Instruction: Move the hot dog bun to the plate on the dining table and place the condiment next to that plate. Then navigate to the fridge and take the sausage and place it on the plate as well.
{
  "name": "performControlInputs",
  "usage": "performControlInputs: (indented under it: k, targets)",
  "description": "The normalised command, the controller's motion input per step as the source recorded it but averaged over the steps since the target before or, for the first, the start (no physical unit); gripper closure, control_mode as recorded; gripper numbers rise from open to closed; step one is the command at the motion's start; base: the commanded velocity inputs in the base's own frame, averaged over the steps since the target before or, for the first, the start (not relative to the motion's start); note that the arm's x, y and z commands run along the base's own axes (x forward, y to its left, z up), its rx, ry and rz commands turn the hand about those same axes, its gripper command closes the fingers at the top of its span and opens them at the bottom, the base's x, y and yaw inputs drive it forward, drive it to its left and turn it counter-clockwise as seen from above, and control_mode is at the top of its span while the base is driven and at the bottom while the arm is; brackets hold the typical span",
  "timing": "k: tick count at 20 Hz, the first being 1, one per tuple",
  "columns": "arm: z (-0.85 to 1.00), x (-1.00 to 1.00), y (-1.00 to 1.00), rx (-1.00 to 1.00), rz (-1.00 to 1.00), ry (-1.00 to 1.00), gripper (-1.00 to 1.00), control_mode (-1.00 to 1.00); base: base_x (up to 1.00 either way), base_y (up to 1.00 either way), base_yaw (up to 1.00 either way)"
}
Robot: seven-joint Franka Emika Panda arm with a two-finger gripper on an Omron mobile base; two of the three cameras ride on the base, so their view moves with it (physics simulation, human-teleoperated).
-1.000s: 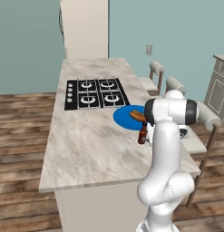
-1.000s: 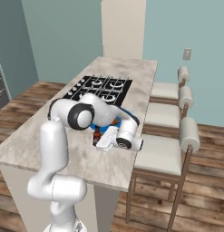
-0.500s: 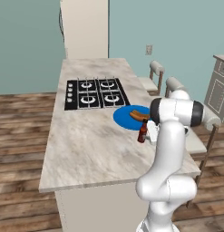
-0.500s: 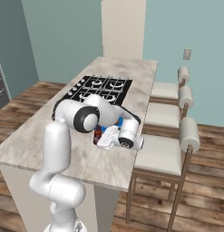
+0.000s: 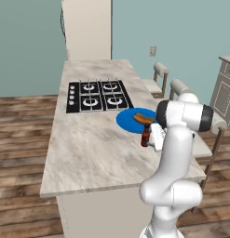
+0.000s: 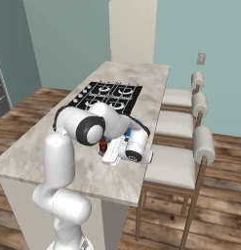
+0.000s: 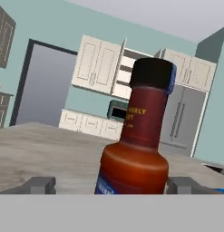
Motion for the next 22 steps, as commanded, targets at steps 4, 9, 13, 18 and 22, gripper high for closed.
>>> performControlInputs:
  k: [4,9,13,18,22]
  targets:
    - [0.46,-0.17,0.01,-0.05,-0.04,-0.25,-1.00,-1.00,0.00,0.00,0.00]
    - [0.62,-0.10,0.00,-0.09,-0.06,-0.28,-1.00,-1.00,0.00,0.00,0.00]
    - [0.57,-0.19,0.00,-0.07,-0.06,-0.25,-1.00,-1.00,0.00,0.00,0.00]
    - [0.61,-0.52,0.11,-0.05,-0.11,-0.27,-1.00,-1.00,0.00,0.00,0.00]
    - [0.68,-0.67,0.50,-0.03,-0.13,-0.18,-1.00,-1.00,0.00,0.00,0.00]
